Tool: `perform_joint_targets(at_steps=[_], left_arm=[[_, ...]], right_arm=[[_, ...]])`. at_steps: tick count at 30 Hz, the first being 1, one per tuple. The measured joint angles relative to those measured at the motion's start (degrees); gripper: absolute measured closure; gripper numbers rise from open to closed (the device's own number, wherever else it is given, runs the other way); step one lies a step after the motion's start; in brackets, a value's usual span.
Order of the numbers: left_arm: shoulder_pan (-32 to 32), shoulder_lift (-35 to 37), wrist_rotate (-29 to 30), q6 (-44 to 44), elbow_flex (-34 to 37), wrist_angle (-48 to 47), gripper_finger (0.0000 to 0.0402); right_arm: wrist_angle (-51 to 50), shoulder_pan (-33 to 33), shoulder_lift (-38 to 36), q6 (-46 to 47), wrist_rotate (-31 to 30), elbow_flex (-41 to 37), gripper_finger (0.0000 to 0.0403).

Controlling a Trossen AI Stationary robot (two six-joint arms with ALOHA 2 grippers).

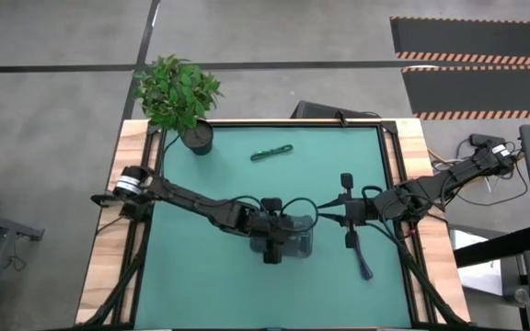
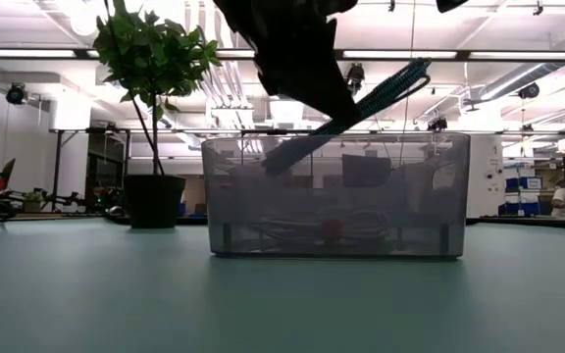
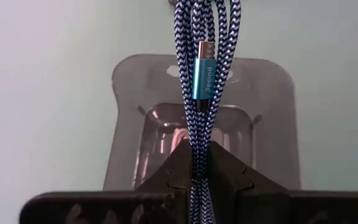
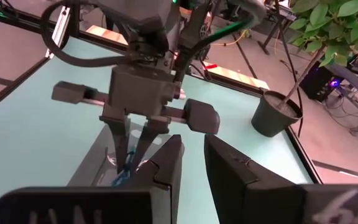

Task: Pick and place USB-C Cables
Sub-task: Put the black blue charger cable into the black bin, then put the black purple charger cable into the black bin

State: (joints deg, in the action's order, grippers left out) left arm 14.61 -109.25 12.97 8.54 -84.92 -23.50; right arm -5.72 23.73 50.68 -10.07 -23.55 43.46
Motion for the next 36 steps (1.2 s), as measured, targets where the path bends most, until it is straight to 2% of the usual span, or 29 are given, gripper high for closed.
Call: perform_joint_targets(at_steps=[19, 24, 31, 36], left_arm=[[0.0, 0.1, -2.3, 1.6, 4.1, 0.2, 0.0387], [-0.3, 0.1, -2.3, 1.7, 4.4, 0.5, 0.0362], [-0.8, 0.1, -2.2, 0.4, 4.4, 0.5, 0.0309], [-0.9, 1.4, -2.1, -1.8, 4.4, -0.3, 0.0296]], right_arm=[[0.0, 0.0, 0.1, 0.7, 0.0, 0.0, 0.0342], [0.0, 0.0, 0.0, 2.4, 0.0, 0.0, 0.0342], [0.1, 0.0, 0.4, 9.5, -0.1, 0.0, 0.0342], [-1.5, 0.2, 0.4, 22.2, 0.9, 0.0, 0.0342]])
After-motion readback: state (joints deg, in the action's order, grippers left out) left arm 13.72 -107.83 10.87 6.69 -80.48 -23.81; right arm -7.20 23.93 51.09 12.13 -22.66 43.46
